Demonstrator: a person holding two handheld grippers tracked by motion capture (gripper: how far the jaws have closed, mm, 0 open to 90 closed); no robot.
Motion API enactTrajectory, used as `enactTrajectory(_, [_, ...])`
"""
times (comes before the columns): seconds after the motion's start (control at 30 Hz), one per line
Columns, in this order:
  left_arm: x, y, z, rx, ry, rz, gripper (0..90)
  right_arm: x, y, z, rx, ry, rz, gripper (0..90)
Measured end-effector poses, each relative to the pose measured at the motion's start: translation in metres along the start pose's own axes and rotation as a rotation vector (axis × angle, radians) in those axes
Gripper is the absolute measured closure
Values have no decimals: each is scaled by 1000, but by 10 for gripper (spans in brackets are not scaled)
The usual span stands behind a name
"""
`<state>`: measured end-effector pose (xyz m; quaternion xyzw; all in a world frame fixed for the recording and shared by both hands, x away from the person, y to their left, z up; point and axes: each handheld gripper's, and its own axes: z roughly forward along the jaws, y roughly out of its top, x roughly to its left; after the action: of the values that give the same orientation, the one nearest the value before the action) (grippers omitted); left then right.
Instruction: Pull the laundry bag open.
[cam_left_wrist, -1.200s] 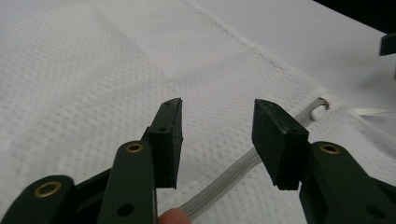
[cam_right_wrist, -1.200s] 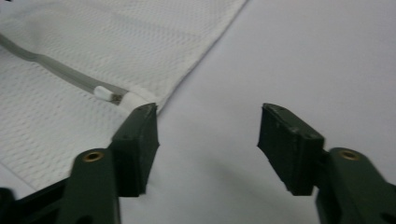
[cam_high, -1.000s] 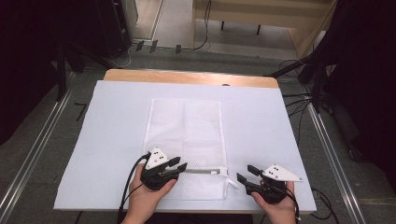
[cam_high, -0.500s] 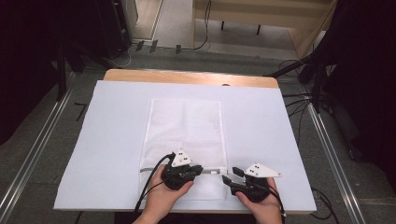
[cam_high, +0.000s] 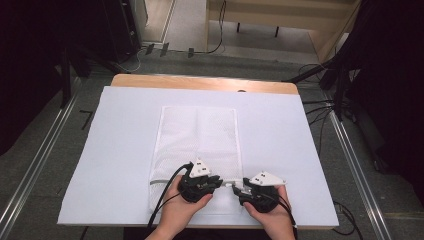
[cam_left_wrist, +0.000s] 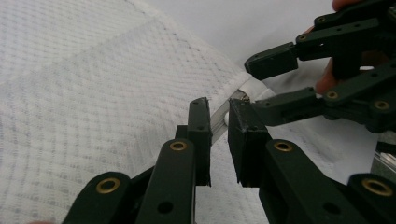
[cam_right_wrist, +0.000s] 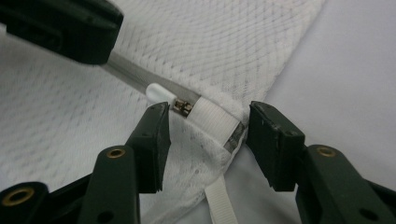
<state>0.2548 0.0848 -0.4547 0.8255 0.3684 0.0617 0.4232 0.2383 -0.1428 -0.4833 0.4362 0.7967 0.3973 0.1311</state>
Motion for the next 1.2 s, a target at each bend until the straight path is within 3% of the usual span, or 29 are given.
enactTrajectory(0.03, [1, 0, 0, -5, -1, -7, 797, 1, 0, -1, 9, -3, -28, 510])
enactTrajectory(0.1, [2, -1, 0, -9, -2, -12, 797, 1, -2, -2, 10, -4, -34, 522])
enactTrajectory(0.37, [-4, -7, 14, 23, -28, -11, 783, -2, -6, -4, -12, -33, -85, 721])
enactTrajectory(0.53, [-3, -7, 17, 27, -18, -15, 754, -2, -6, -5, -9, -27, -68, 866])
enactTrajectory(0.67, [-3, -8, 19, 30, -27, -6, 733, 0, -4, -6, -10, -17, -73, 877])
enactTrajectory(0.9, [-3, -9, 18, 32, -34, 5, 699, 10, 3, -16, -81, -17, -119, 882])
enactTrajectory(1.2, [-8, -9, 18, 20, -88, 49, 719, 13, 4, -19, -106, -12, -122, 882])
